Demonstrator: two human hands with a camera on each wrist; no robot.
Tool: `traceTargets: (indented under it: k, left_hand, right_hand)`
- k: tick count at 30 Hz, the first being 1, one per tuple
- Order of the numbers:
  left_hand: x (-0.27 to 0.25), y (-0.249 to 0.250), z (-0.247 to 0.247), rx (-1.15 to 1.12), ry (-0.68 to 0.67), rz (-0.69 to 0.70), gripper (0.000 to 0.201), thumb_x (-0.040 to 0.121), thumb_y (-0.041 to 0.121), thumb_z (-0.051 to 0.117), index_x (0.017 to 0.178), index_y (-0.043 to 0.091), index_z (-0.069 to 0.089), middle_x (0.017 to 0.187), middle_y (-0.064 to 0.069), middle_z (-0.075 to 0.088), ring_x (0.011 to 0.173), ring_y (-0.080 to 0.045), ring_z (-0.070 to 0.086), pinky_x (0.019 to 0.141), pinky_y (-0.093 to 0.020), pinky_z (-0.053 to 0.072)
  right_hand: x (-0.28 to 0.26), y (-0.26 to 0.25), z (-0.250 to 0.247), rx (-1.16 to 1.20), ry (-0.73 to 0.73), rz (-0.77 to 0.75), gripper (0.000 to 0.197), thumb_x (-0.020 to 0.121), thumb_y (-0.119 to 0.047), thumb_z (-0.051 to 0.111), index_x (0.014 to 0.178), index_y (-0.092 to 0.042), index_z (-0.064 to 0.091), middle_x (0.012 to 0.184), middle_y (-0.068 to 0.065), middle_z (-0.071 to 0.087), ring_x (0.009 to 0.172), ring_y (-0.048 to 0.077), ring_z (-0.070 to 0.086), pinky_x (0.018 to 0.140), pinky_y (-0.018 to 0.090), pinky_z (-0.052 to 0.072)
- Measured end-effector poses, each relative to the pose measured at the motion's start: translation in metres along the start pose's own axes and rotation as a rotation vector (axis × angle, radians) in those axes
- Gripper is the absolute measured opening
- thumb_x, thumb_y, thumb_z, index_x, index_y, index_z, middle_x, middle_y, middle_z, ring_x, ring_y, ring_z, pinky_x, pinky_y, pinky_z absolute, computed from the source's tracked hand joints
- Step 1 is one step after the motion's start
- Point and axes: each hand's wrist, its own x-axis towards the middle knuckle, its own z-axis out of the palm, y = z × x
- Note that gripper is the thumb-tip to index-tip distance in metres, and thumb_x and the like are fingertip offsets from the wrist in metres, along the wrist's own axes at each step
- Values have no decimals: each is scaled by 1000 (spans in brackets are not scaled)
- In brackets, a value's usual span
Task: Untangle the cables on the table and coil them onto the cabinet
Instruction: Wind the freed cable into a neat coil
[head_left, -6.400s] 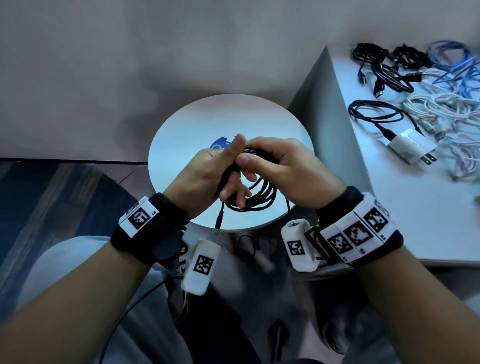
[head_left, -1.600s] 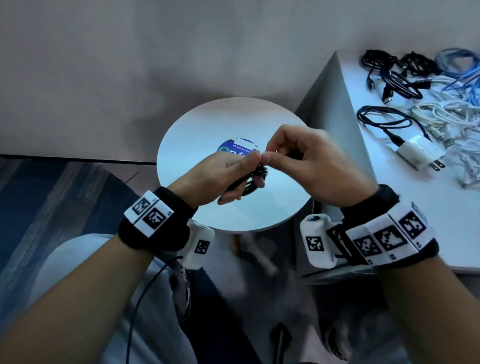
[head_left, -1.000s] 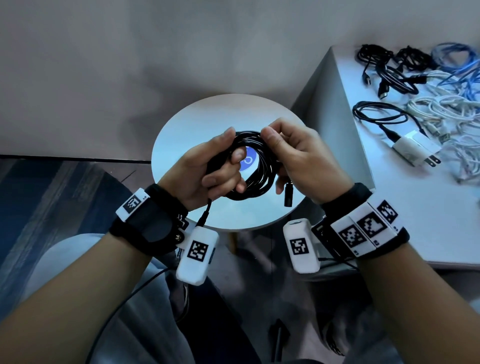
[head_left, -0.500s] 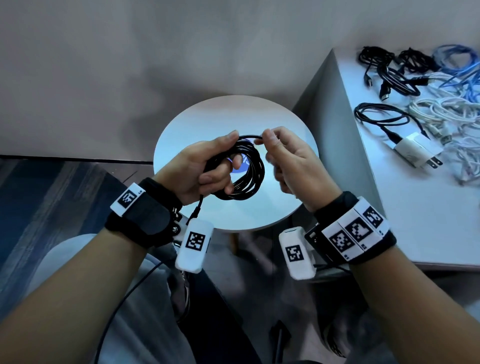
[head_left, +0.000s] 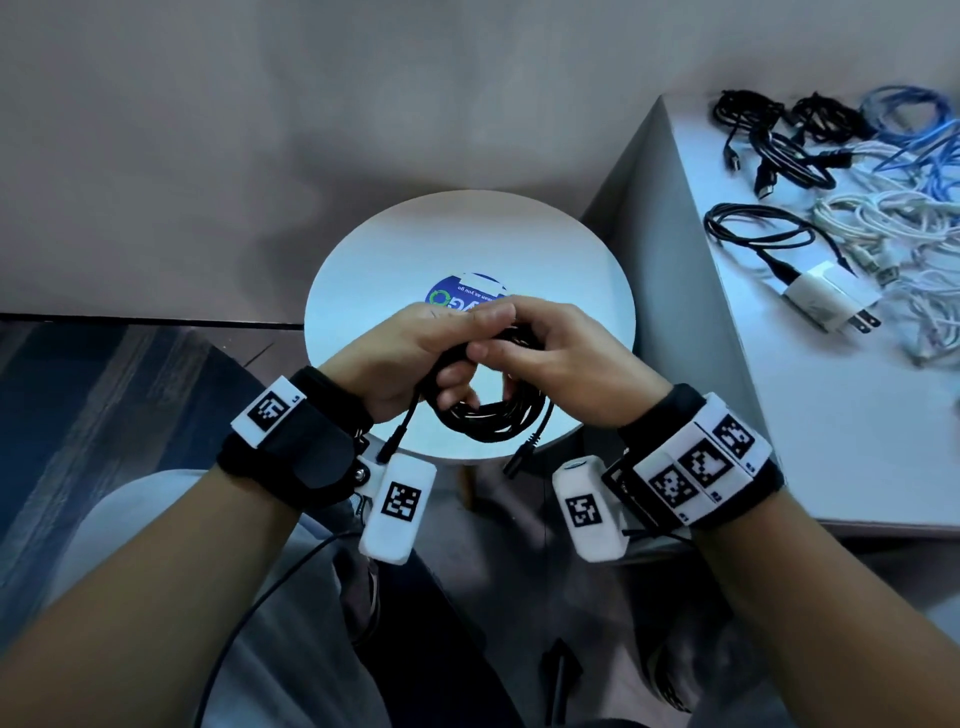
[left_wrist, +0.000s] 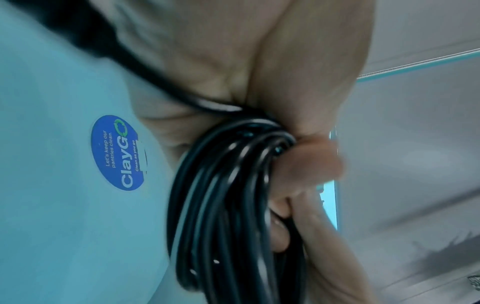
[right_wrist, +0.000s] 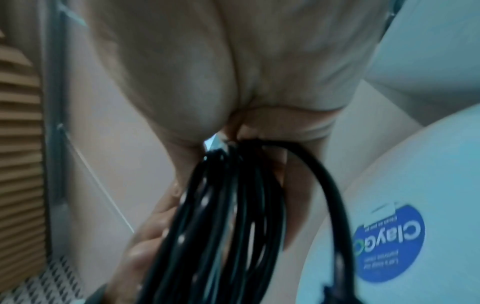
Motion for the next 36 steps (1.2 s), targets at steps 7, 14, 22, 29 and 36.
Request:
traceTargets:
  k: [7, 14, 22, 29, 36]
  left_hand:
    - [5, 2, -4, 29, 162, 166, 46, 90, 47, 58, 75, 5, 69, 51, -5, 46, 43, -16, 35, 53, -24, 45]
    - [8, -5, -7, -37, 184, 166, 64, 90, 52, 64, 119, -5, 65, 58, -6, 38, 45, -14, 33, 50, -26, 43]
    - [9, -3, -18, 196, 216, 59, 49, 102, 47, 49, 112, 2, 65, 82, -7, 70, 73, -22, 67, 67, -37, 58]
    - [4, -3, -26, 212, 150, 88, 23, 97, 19, 63, 102, -3, 66, 72, -5, 64, 62, -20, 59, 59, -30, 54]
    - [6, -7, -10, 205, 178, 145, 16, 86, 21, 76, 85, 7, 67, 71, -4, 67, 67, -15, 60, 65, -27, 46]
  right_hand:
    - [2, 1, 6, 689, 33, 71, 35, 91, -8, 64, 126, -10, 61, 75, 5, 61, 53, 16, 56, 65, 28, 50]
    - [0, -2, 17, 844, -21, 102, 24, 102, -26, 50, 122, -14, 56, 57, -4, 35, 39, 9, 39, 62, 30, 46]
    - [4, 0, 5, 650, 315, 89, 24, 101, -24, 55, 116, -8, 64, 53, -2, 28, 35, 8, 22, 43, 28, 29]
    - [6, 11, -15, 547, 438, 97, 18, 101, -21, 58, 104, -5, 64, 54, -5, 28, 39, 8, 21, 52, 37, 16]
    - [8, 14, -3, 586, 378, 96, 20, 101, -22, 56, 108, -8, 67, 51, -5, 27, 39, 9, 21, 50, 33, 21]
